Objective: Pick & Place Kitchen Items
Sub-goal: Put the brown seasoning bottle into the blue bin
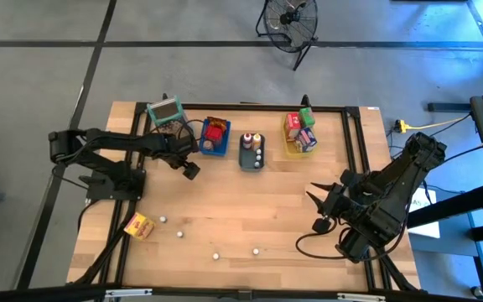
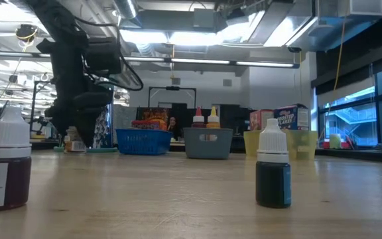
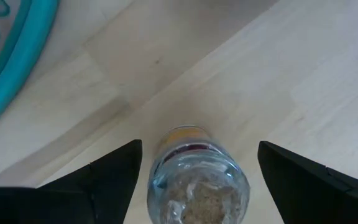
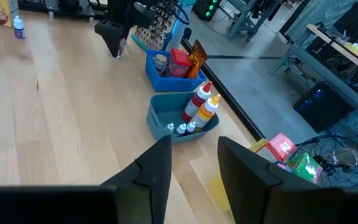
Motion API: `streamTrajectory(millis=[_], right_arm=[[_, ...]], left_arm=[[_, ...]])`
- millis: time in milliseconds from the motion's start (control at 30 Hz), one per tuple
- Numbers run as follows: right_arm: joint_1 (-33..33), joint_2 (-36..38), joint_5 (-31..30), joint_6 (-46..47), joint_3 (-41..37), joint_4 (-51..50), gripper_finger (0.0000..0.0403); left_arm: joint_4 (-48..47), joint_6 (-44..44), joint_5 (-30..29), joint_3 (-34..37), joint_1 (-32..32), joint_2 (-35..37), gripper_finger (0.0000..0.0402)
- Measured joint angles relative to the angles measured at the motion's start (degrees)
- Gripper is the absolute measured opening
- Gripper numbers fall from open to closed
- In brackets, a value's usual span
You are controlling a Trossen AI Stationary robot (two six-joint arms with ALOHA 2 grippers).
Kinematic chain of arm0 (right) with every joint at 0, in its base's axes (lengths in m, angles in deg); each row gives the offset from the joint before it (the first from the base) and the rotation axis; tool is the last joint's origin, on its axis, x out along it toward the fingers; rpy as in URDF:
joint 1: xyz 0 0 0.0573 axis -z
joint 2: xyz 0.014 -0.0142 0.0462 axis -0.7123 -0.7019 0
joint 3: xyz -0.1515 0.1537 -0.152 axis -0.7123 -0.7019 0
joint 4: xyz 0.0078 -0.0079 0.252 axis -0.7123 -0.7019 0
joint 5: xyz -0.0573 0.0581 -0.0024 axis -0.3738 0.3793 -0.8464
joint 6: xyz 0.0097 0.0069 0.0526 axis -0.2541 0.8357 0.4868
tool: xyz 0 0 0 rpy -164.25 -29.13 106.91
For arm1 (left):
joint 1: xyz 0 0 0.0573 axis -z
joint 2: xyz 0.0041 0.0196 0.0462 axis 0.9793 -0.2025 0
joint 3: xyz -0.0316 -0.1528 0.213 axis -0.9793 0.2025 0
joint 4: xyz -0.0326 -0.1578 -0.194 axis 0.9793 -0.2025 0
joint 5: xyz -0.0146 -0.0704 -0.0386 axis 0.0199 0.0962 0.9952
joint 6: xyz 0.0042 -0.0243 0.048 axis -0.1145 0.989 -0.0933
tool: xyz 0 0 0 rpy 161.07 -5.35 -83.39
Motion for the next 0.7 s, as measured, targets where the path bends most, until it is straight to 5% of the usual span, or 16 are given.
streamTrajectory(millis=[700], right_arm=[[0.0, 0.0, -0.02, -0.2, 0.0, 0.0, 0.0133]], left_arm=[[-1.22, -3.53, 0.96, 0.0, 1.55, 0.0, 0.0191]])
